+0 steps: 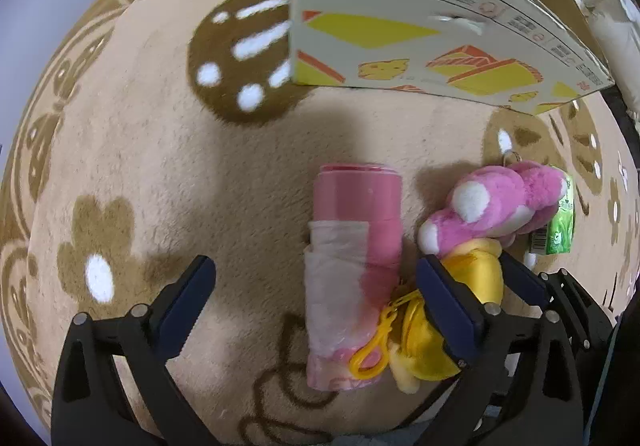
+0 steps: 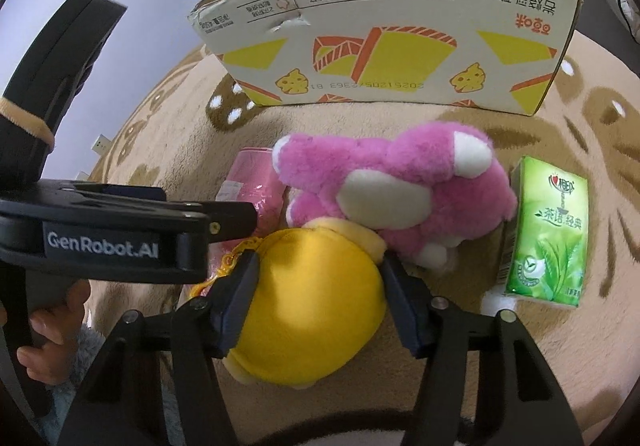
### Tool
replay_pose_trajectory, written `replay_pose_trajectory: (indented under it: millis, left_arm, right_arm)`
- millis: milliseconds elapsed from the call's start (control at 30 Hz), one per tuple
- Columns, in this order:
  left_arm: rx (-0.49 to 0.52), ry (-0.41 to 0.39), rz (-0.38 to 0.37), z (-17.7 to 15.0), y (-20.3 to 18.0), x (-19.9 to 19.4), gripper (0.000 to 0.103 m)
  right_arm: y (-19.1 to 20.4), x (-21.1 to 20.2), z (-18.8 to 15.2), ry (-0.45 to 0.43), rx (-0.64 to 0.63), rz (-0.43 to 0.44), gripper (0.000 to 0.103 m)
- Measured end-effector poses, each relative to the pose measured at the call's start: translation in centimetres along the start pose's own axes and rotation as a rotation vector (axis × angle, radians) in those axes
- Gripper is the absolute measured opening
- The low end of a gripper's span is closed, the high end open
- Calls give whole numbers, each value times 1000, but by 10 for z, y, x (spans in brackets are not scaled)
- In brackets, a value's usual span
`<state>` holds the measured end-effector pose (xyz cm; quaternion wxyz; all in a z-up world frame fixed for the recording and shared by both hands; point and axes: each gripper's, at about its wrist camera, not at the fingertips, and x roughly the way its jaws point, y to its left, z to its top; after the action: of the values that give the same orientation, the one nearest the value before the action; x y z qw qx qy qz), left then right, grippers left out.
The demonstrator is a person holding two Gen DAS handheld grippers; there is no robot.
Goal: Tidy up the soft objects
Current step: 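Close the left tool on the pink roll bag while the right tool grips the yellow plush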
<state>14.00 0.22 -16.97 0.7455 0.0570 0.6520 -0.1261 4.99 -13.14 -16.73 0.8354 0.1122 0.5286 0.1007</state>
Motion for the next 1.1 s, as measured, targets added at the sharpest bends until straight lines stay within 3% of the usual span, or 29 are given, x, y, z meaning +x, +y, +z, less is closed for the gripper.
replay_pose_trajectory:
  millis: [300,467,533,733,1100]
  left_arm:
    - [1,40,17,10,-7,21,85]
    - [9,25,6,12,-6,22,72]
    - [23,21,-5,12,-6,22,61]
    - [55,14,-35,9,-15,22,49]
    - [80,-3,-33,8,-38,20,43]
  right_arm:
    - [1,3,0,8,-10,1,64]
    - [-1,3,0,20,4,11,65]
    - [-2,4,0,23,14,17,65]
    - [-11,-1,-3,28,47,46,65]
    - [6,-2,0,38,-28,2,60]
